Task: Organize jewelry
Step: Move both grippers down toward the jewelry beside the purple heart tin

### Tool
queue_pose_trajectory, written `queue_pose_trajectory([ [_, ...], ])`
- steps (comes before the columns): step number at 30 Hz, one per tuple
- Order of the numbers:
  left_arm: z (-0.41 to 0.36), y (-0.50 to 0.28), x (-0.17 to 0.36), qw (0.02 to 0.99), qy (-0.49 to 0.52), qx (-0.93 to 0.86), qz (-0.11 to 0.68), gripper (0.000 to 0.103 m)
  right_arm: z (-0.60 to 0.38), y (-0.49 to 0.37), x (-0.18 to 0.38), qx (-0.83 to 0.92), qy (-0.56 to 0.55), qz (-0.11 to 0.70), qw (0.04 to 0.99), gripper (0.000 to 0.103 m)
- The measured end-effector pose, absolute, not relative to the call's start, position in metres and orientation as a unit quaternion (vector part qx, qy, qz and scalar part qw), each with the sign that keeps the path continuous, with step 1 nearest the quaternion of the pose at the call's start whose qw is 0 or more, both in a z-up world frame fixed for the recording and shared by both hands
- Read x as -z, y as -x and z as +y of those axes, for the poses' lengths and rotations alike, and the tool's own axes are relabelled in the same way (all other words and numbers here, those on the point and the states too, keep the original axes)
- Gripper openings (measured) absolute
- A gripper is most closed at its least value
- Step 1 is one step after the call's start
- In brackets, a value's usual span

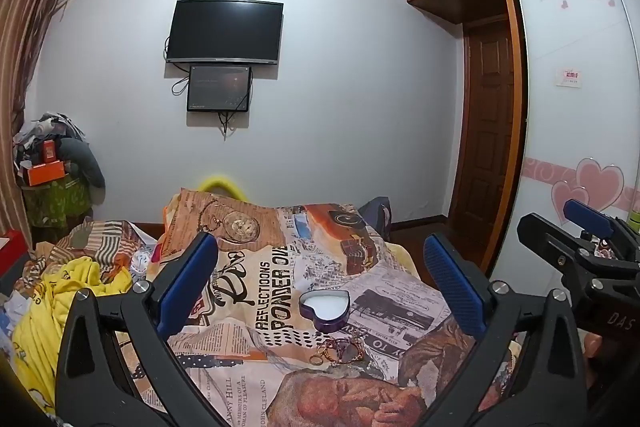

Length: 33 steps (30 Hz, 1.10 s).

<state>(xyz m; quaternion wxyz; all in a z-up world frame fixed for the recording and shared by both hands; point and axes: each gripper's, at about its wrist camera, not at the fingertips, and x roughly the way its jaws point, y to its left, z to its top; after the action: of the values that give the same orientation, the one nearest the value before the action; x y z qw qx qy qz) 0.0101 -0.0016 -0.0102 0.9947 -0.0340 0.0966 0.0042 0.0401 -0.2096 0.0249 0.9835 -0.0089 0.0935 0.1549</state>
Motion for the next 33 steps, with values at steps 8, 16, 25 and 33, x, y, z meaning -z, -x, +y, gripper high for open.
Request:
queue_pose_trajectory([
  [8,-0.002,-0.011,0.011,0.995,0.035,-0.004,0.098,0.103,-0.210,-0.040,-0.025,-0.154,0.009,0.094,0.983,0.100],
  [16,0.000,-0.020,0.014,0.993,0.036,-0.003,0.109,0.103,-0.207,-0.046,-0.021,-0.154,0.009,0.103,0.983,0.100],
  [25,0.002,-0.045,0.028,0.990,0.036,-0.006,0.137,0.103,-0.209,-0.064,-0.013,-0.149,0.010,0.130,0.980,0.100],
  [33,0.012,-0.093,0.055,0.979,0.030,-0.018,0.201,0.103,-0.216,-0.105,0.020,-0.126,0.020,0.196,0.972,0.100],
])
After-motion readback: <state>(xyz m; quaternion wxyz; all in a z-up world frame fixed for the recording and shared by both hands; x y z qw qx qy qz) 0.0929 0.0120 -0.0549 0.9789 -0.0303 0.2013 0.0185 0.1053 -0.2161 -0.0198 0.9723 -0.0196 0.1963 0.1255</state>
